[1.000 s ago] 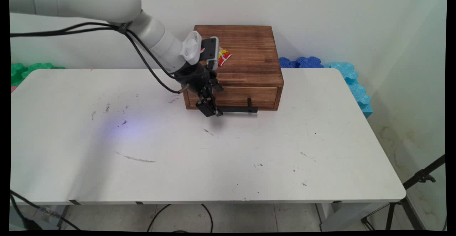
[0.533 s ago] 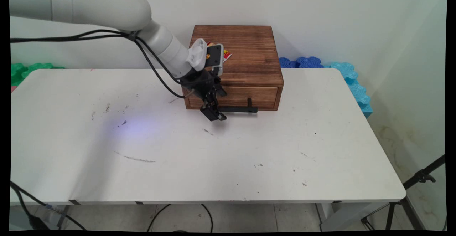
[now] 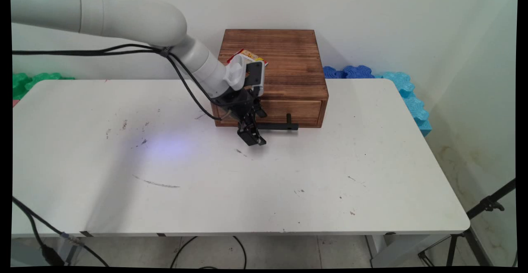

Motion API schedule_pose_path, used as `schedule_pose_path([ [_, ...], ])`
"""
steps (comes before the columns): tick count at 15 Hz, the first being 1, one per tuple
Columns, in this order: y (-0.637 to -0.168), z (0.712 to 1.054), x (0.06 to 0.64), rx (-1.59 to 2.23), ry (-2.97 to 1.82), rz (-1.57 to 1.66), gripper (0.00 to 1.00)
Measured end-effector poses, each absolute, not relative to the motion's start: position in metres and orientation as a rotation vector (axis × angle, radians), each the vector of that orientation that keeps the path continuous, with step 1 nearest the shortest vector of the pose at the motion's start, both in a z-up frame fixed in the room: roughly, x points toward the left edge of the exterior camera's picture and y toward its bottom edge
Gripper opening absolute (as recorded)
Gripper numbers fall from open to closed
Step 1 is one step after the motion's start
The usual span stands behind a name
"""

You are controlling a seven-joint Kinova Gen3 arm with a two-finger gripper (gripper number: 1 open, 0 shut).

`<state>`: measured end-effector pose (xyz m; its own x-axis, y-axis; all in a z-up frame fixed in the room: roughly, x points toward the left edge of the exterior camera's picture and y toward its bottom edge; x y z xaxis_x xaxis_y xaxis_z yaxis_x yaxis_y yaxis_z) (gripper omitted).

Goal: Open the drawer

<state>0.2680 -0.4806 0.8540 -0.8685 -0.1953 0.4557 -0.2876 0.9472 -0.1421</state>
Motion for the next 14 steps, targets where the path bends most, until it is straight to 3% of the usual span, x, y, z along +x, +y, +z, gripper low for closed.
schedule_pose_path([
  [14, -0.492, 0.823, 0.261, 0.372, -2.658, 0.27, 1.0],
])
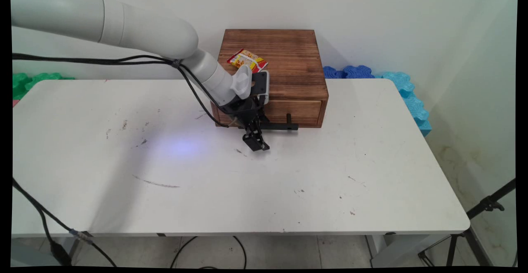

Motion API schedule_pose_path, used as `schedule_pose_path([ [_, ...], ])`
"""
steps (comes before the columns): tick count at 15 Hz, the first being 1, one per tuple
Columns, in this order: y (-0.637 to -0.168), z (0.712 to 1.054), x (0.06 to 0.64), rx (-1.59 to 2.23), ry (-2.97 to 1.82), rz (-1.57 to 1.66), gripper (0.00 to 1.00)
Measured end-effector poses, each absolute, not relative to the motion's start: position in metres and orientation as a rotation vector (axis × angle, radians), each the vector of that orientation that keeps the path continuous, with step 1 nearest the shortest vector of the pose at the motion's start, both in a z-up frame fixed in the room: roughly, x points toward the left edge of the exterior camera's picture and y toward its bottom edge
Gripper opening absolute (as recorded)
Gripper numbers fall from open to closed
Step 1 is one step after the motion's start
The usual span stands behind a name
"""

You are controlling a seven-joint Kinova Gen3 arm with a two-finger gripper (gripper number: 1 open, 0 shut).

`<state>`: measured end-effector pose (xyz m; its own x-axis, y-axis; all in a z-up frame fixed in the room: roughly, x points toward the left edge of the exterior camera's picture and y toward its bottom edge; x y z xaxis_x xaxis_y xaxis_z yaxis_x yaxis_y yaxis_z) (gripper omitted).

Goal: Open the drawer

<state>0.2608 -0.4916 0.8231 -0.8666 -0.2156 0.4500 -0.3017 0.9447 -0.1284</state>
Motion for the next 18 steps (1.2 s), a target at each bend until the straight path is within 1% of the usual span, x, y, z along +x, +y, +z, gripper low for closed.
schedule_pose_path([
  [9, -0.478, 0.812, 0.254, 0.37, -2.676, 0.245, 1.0],
  [18, -0.438, 0.812, 0.242, 0.325, -2.708, 0.215, 1.0],
])
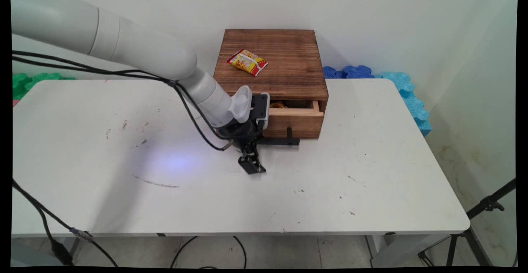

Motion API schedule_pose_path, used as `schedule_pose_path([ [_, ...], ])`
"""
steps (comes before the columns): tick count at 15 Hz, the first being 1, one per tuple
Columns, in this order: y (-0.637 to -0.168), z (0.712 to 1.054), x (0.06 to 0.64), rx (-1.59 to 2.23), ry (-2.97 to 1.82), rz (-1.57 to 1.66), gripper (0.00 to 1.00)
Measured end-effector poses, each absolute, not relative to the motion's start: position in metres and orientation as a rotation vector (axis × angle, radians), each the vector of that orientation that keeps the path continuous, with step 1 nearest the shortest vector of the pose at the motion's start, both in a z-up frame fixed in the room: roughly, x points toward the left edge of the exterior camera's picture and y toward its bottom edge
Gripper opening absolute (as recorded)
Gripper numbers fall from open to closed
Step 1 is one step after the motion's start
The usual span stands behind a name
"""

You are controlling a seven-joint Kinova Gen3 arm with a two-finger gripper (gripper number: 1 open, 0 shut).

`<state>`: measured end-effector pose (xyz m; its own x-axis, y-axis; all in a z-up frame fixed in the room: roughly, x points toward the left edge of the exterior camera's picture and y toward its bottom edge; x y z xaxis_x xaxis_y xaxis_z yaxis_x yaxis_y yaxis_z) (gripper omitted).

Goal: Open the drawer

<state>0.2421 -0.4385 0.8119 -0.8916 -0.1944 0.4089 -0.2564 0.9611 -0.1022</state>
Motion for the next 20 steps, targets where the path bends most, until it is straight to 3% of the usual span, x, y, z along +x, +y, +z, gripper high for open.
schedule_pose_path([
  [20, -0.341, 0.826, 0.212, 0.223, -2.71, 0.134, 1.0],
])
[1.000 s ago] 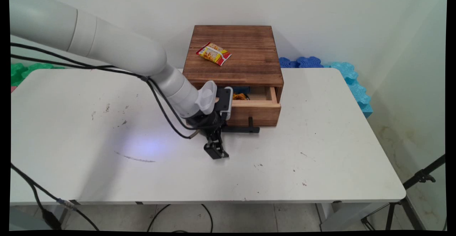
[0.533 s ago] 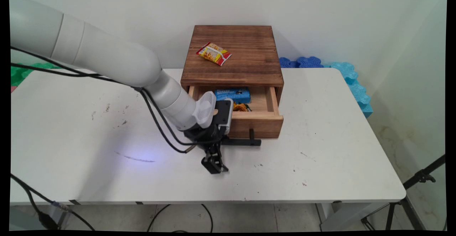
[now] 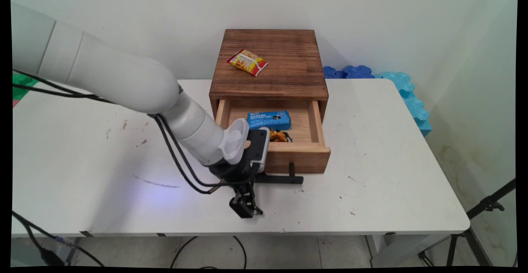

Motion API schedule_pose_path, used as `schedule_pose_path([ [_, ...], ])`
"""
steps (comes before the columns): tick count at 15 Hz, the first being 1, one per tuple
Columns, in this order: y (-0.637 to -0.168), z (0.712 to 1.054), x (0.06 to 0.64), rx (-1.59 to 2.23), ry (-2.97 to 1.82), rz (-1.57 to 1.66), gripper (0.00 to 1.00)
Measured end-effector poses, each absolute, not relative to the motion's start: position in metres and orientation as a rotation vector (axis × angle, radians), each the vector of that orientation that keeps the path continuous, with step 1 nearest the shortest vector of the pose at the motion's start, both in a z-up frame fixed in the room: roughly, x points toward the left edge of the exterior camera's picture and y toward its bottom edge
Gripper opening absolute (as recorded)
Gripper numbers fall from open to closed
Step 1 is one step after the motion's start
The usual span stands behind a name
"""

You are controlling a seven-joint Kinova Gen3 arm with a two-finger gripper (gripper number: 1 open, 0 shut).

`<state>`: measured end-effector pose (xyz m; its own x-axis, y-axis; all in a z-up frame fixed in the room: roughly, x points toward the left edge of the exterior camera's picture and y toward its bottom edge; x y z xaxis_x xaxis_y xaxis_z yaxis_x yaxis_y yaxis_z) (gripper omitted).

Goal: Open the drawer

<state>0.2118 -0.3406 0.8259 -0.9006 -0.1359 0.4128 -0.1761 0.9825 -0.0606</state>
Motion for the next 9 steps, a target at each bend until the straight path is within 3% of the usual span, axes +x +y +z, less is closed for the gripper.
schedule_pose_path([
  [9, -0.3, 0.83, 0.204, 0.21, -2.712, 0.095, 1.0],
])
